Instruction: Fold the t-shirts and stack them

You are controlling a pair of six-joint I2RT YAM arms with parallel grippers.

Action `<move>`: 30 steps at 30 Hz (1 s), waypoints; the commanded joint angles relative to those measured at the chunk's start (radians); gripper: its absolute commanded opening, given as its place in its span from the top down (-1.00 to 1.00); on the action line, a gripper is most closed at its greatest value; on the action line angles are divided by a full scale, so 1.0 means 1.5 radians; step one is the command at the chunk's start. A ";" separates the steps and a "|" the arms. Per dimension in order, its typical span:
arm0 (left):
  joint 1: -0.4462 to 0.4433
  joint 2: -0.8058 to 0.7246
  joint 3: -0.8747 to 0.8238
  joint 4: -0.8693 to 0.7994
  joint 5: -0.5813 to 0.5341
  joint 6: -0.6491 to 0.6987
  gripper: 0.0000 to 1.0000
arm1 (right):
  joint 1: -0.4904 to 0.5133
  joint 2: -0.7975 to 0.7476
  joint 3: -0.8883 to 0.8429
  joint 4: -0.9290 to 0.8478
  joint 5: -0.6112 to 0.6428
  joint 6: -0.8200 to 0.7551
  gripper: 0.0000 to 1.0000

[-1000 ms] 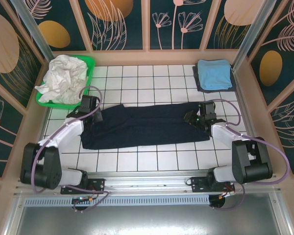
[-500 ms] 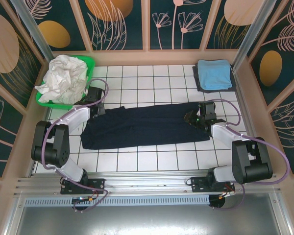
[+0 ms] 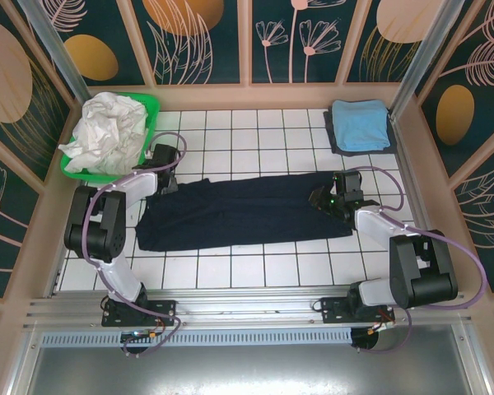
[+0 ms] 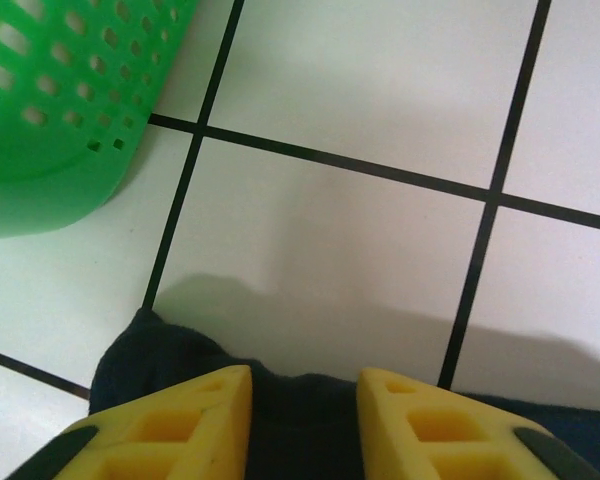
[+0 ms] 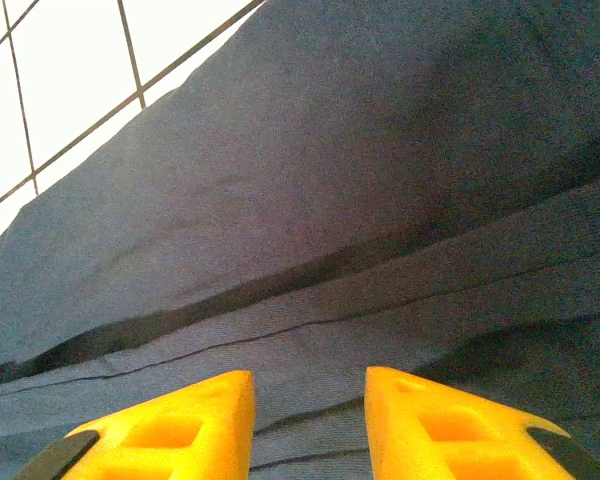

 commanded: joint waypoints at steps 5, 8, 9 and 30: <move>0.005 0.010 0.021 -0.009 -0.019 -0.005 0.60 | -0.010 -0.015 -0.006 -0.012 0.003 -0.016 0.30; 0.005 0.000 0.022 -0.015 -0.019 -0.007 0.72 | -0.011 -0.014 -0.006 -0.011 0.001 -0.016 0.30; 0.005 -0.007 0.022 -0.016 -0.017 -0.008 0.75 | -0.012 -0.013 -0.006 -0.008 -0.001 -0.015 0.30; 0.005 -0.279 -0.121 -0.031 0.079 0.002 1.00 | -0.014 -0.006 -0.001 -0.006 -0.008 -0.020 0.30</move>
